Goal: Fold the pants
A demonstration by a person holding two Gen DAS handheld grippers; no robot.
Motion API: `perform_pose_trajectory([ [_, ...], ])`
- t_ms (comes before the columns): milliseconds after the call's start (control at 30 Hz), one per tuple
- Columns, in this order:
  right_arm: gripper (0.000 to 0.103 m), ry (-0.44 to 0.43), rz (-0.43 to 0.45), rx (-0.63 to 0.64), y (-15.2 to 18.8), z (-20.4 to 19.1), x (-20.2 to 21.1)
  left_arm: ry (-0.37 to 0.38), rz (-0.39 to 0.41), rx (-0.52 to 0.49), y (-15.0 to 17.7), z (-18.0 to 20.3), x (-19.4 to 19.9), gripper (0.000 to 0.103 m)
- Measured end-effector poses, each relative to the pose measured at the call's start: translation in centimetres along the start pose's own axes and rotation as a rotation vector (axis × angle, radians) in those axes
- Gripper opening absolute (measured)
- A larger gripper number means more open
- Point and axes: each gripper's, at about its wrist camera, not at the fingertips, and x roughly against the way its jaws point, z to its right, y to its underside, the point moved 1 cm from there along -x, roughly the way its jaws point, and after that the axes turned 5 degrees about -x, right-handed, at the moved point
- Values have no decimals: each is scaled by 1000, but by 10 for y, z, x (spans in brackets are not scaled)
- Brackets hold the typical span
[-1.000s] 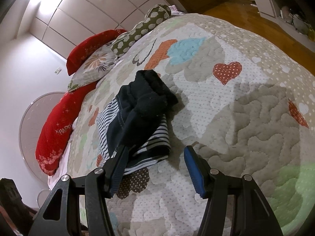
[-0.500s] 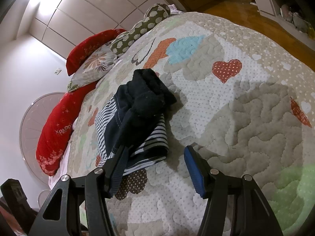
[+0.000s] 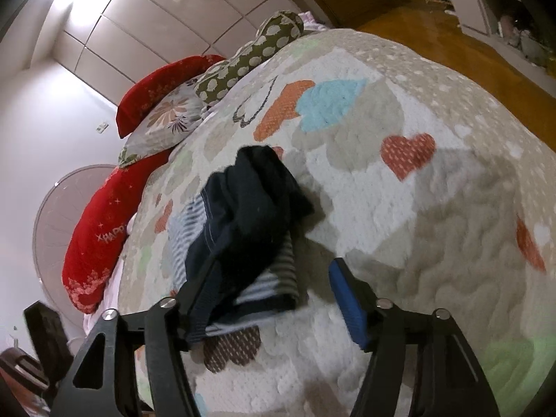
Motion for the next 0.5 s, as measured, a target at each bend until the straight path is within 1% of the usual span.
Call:
perform_pose_trajectory([
  [100,72,-36,-53,-27,-12,1,-12,60,-17,10,-21,1,-18,81],
  [167,72,-54,-84,-58,-17,3,-21,88,-20,8,-31,3,-29,81],
  [200,72,-72,-92,-77,-20,5,-24,93,-36,2,-36,5,-37,81],
  [267,72,-143,-87,-131,-24,9,-24,121,-62,-1,-41,8,-47,81],
  [300,72,-177,-72,-152,-26,12,-21,131,-76,-3,-42,10,-52,81],
  [333,74,-206,-49,-169,-28,14,-16,138,-85,-4,-42,11,-56,81],
  [367,77,-210,-25,-172,-30,15,-12,148,-91,-4,-42,12,-59,81],
  [400,80,-198,-9,-165,-31,15,-9,158,-100,-5,-42,13,-63,81],
  [433,81,-181,-9,-150,-32,14,-9,158,-110,-6,-43,14,-68,82],
  [500,81,-156,-48,-122,-34,10,-17,158,-105,-12,-46,17,-73,87],
])
